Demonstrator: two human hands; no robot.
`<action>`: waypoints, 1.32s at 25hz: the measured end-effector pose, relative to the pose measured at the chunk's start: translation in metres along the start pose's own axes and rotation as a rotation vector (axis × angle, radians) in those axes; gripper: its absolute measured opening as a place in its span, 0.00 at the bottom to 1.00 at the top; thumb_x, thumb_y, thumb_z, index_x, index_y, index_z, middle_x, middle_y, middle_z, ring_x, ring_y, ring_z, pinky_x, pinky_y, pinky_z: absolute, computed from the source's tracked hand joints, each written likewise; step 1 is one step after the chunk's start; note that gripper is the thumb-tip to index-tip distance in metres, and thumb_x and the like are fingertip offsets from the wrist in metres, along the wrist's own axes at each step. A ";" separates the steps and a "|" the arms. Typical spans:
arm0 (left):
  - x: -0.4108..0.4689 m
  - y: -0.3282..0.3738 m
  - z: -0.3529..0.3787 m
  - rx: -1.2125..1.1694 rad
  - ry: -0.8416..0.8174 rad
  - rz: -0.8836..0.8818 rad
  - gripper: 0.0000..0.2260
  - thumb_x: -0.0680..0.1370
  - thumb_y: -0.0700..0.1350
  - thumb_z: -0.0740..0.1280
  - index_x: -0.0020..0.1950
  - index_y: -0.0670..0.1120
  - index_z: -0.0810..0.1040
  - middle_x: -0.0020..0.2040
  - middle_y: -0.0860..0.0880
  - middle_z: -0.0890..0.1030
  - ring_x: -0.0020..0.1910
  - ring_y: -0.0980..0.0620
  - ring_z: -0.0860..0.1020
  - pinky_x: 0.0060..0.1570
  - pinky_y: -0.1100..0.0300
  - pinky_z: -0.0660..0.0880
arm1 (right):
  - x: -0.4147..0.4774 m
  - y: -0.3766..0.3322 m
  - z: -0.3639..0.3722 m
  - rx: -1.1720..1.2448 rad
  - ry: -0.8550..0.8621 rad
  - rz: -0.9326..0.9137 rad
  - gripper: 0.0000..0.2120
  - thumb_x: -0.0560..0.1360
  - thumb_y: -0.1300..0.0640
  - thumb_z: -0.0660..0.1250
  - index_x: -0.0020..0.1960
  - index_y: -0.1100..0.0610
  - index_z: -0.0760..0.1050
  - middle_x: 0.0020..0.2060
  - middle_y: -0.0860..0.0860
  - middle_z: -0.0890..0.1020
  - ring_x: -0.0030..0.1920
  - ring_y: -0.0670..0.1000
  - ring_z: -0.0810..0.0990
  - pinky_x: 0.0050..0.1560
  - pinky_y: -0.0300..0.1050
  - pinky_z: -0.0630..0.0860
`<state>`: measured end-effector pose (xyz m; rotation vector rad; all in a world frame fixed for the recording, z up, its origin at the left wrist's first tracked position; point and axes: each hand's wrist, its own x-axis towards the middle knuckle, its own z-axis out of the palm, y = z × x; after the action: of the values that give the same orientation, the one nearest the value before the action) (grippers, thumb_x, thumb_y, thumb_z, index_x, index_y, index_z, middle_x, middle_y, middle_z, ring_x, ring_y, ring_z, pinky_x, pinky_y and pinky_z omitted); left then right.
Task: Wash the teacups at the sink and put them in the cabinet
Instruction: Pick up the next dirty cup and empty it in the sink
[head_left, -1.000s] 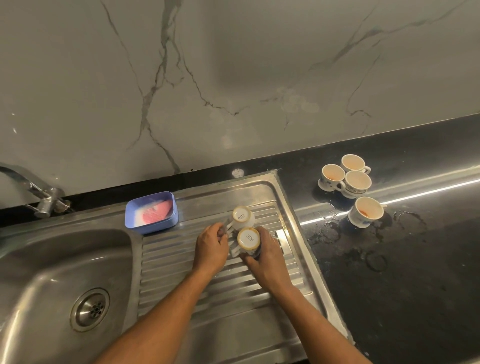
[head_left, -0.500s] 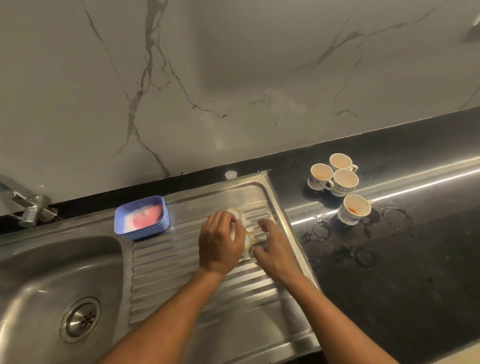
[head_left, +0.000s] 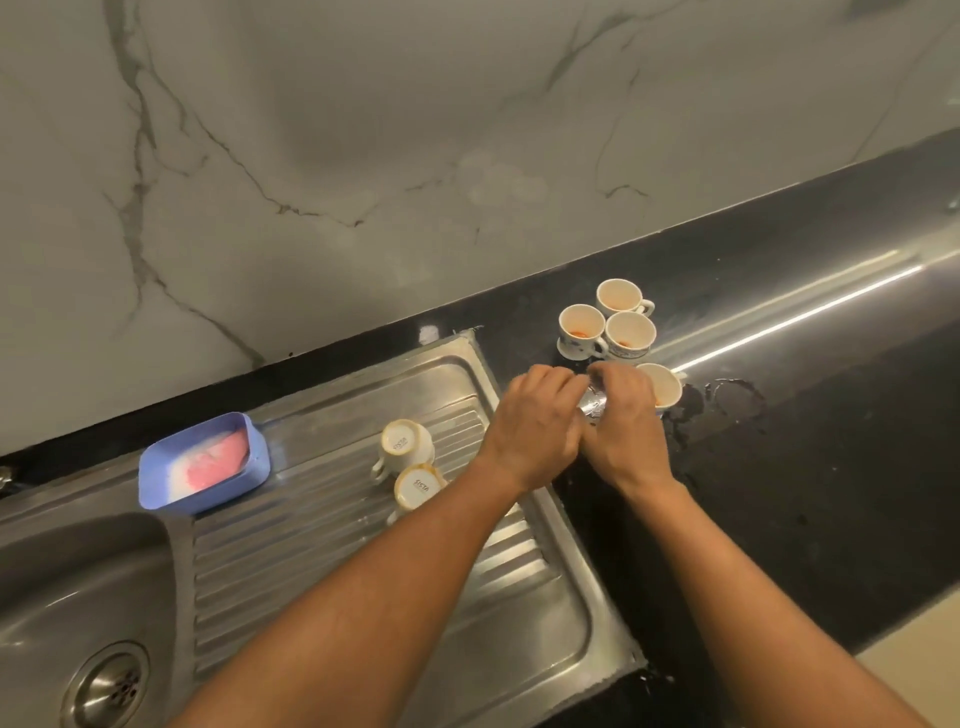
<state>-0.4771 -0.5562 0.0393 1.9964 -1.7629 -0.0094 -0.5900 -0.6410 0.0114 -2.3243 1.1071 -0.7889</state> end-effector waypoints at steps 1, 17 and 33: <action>0.009 0.004 0.007 -0.003 -0.030 0.005 0.16 0.79 0.43 0.66 0.67 0.45 0.77 0.61 0.47 0.80 0.60 0.47 0.76 0.62 0.50 0.74 | 0.004 0.008 -0.006 -0.048 0.045 -0.007 0.20 0.70 0.59 0.73 0.60 0.59 0.74 0.55 0.55 0.77 0.58 0.55 0.73 0.61 0.51 0.73; -0.012 -0.008 0.028 0.084 -0.277 -0.070 0.16 0.77 0.49 0.64 0.63 0.46 0.73 0.61 0.47 0.76 0.61 0.47 0.72 0.63 0.48 0.70 | -0.002 0.033 -0.019 -0.147 -0.120 0.223 0.35 0.68 0.50 0.79 0.70 0.56 0.70 0.62 0.56 0.78 0.65 0.60 0.70 0.57 0.55 0.73; -0.320 -0.106 -0.102 0.034 -0.076 -0.224 0.11 0.76 0.51 0.59 0.37 0.48 0.75 0.36 0.48 0.80 0.35 0.45 0.78 0.33 0.54 0.74 | -0.207 -0.188 0.084 -0.056 -0.269 0.010 0.33 0.65 0.46 0.80 0.66 0.52 0.72 0.59 0.49 0.78 0.59 0.52 0.72 0.54 0.45 0.74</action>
<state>-0.4017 -0.2154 -0.0033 2.2348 -1.5845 -0.1301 -0.5384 -0.3533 0.0001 -2.3824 1.0316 -0.4298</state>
